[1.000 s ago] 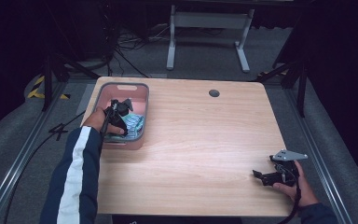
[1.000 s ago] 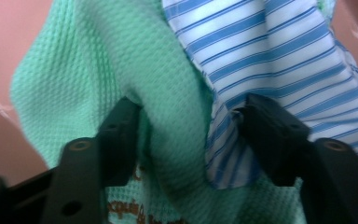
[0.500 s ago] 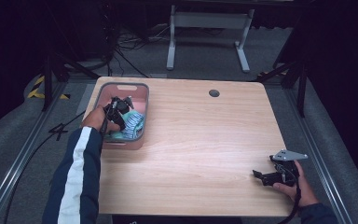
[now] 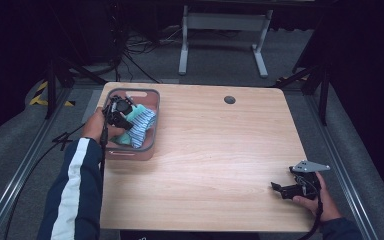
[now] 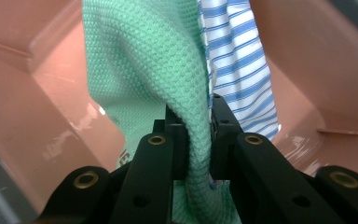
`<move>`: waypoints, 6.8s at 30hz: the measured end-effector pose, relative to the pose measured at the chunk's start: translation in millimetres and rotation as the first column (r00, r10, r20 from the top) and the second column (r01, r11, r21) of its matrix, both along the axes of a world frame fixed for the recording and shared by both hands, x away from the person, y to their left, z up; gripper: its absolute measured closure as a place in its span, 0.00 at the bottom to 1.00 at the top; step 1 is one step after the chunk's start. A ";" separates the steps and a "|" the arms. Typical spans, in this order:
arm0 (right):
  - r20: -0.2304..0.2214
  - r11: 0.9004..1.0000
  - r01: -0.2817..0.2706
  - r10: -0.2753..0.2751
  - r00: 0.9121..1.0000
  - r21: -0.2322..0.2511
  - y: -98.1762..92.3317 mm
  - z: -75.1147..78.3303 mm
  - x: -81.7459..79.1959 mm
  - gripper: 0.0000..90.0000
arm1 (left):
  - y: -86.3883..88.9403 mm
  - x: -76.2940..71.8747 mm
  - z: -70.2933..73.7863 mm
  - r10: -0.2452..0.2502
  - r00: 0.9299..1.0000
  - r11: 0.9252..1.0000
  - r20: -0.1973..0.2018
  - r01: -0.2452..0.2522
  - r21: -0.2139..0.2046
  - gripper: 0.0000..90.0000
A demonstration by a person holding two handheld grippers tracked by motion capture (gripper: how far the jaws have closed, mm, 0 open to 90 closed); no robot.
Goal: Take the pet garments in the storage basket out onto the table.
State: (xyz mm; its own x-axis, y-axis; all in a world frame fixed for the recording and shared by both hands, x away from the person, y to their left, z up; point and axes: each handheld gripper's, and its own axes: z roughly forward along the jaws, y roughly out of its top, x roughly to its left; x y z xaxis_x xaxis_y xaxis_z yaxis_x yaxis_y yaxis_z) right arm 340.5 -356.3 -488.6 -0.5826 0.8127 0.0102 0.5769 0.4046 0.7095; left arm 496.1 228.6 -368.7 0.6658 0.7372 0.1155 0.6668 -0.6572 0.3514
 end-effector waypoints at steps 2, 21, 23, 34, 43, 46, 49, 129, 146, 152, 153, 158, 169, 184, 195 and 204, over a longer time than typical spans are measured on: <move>0.000 1.000 0.000 0.000 1.000 0.000 0.0 0.0 0.0 0.00 | 0.4 -1.9 3.6 0.001 1.000 1.000 0.014 -0.001 -0.003 0.91; 0.000 1.000 0.000 0.000 1.000 0.000 0.0 0.0 0.0 0.00 | 1.1 -25.8 47.6 -0.004 0.982 0.996 0.188 0.022 -0.091 0.91; 0.000 1.000 0.000 0.000 1.000 0.000 0.0 0.0 0.0 0.00 | 0.6 -29.8 52.1 -0.003 0.976 0.995 0.216 0.025 -0.099 0.91; 0.001 1.000 0.000 0.000 1.000 -0.001 -0.1 0.0 0.0 0.00 | -15.2 -48.6 74.2 -0.058 0.954 0.987 0.294 0.099 -0.127 0.91; 0.000 1.000 0.000 0.000 1.000 0.000 0.0 0.0 -0.1 0.00 | -45.9 -56.8 82.9 -0.154 0.937 0.974 0.315 0.198 -0.113 0.91; 0.000 1.000 0.000 0.000 1.000 0.000 0.0 0.0 -0.1 0.00 | -58.1 -59.0 83.6 -0.190 0.930 0.970 0.314 0.228 -0.089 0.91; 0.000 1.000 0.000 0.000 1.000 0.000 -0.1 0.0 -0.3 0.00 | -68.1 -61.1 83.4 -0.220 0.925 0.962 0.311 0.258 -0.088 0.91; 0.002 1.000 -0.003 0.003 1.000 0.002 -0.7 0.0 -0.7 0.00 | -188.2 -82.1 -22.7 -0.406 0.888 0.854 0.218 0.453 -0.257 0.35; 0.002 1.000 -0.003 0.003 1.000 0.002 -0.7 0.0 -0.7 0.00 | -165.2 -109.4 -11.1 -0.447 0.857 0.851 0.254 0.496 -0.175 0.26; 0.002 1.000 -0.003 0.003 1.000 0.002 -0.7 0.0 -0.7 0.00 | -157.2 -117.6 -11.8 -0.459 0.851 0.850 0.256 0.504 -0.152 0.26; 0.002 1.000 -0.003 0.003 1.000 0.002 -0.7 0.0 -0.7 0.00 | -155.8 -118.7 -12.2 -0.463 0.848 0.848 0.259 0.509 -0.149 0.26; 0.003 1.000 -0.003 0.003 1.000 0.001 -0.7 0.0 -0.7 0.00 | -148.4 -125.1 -15.6 -0.467 0.846 0.843 0.257 0.514 -0.161 0.27; 0.002 1.000 -0.003 0.003 1.000 0.001 -0.7 0.0 -0.7 0.00 | -124.3 -142.7 -32.4 -0.489 0.838 0.844 0.242 0.524 -0.111 0.26; 0.002 1.000 0.000 0.000 1.000 0.003 -0.5 0.0 -1.0 0.00 | -81.2 -161.4 -45.7 -0.471 0.848 0.861 0.243 0.502 -0.079 0.27; 0.001 1.000 0.003 -0.003 1.000 0.003 -0.4 0.0 -1.2 0.00 | -48.2 -169.3 -60.4 -0.444 0.872 0.888 0.207 0.459 -0.027 0.24; 0.001 1.000 0.008 -0.008 1.000 0.002 -0.3 0.1 -2.1 0.00 | -2.2 -166.6 -74.4 -0.364 0.915 0.923 0.177 0.379 -0.064 0.23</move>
State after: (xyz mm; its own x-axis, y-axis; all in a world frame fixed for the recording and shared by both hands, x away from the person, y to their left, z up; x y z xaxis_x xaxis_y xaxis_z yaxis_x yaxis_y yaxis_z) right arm 338.4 -356.6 -488.5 -0.5760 0.8173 0.0118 0.5797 0.3983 0.7109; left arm 329.5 226.4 -443.1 0.8725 0.4528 0.1837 0.3114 -0.8049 0.5051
